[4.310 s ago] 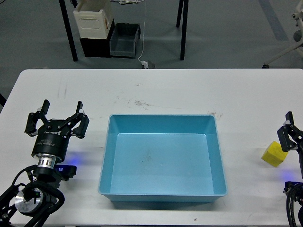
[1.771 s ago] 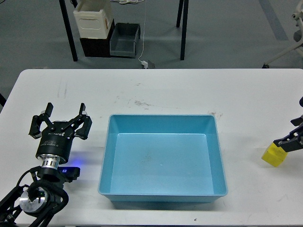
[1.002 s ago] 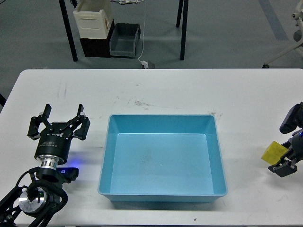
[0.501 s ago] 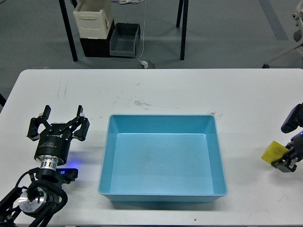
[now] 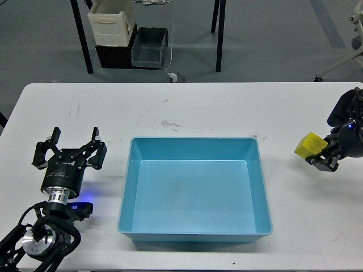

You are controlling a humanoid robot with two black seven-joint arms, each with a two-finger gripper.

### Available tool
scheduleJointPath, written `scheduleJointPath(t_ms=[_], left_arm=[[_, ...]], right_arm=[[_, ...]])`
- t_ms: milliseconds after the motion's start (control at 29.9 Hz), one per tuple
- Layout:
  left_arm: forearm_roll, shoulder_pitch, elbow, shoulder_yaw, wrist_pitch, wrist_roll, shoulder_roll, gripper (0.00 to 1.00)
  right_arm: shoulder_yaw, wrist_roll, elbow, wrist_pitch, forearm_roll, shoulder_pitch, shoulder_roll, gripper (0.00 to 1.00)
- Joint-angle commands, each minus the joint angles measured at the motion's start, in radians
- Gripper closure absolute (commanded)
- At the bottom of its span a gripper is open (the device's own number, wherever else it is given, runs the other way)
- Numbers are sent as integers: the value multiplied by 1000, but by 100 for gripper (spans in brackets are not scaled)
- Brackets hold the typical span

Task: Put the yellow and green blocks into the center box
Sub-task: 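Lift the yellow cube and carry it over the blue box, then release the yellow cube in the box and withdraw the right gripper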

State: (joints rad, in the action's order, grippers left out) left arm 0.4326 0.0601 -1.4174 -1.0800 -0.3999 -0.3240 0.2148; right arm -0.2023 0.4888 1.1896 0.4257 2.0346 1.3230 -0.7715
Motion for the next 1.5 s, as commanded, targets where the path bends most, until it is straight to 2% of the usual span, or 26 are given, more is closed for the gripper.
scheduleJointPath(t_ms=[0, 167, 367, 635, 835, 969, 1002, 1069, 1136, 1203, 1470], left_arm=[[0, -2, 0, 0, 0, 0, 0, 0], [0, -5, 0, -1, -1, 0, 5, 0], [0, -5, 0, -21, 1, 0, 6, 0], [0, -5, 0, -55, -1, 2, 12, 0], [0, -3, 0, -77, -1, 2, 26, 0], [0, -5, 0, -87, -1, 2, 31, 0], [0, -3, 0, -86, 1, 3, 32, 0], [0, -3, -2, -84, 1, 3, 34, 0], [0, -3, -2, -84, 1, 3, 34, 0], [0, -3, 0, -86, 3, 3, 34, 0], [-3, -5, -3, -83, 3, 6, 51, 0]], right_arm=[[27, 0, 85, 1, -19, 131, -31, 88], [-3, 0, 203, 11, -102, 310, -12, 88], [-158, 0, 258, 13, -145, 453, 164, 87], [-285, 0, 240, 15, -149, 421, 402, 86], [-330, 0, 114, 15, -151, 338, 540, 83], [-338, 0, 51, 15, -152, 274, 603, 72], [-339, 0, 44, 15, -152, 265, 609, 65], [-338, 0, 30, 15, -157, 246, 621, 38], [-338, 0, 19, 15, -160, 231, 626, 17], [-338, 0, 1, 15, -172, 222, 626, 5], [-301, 0, -16, -7, -221, 217, 612, 4]])
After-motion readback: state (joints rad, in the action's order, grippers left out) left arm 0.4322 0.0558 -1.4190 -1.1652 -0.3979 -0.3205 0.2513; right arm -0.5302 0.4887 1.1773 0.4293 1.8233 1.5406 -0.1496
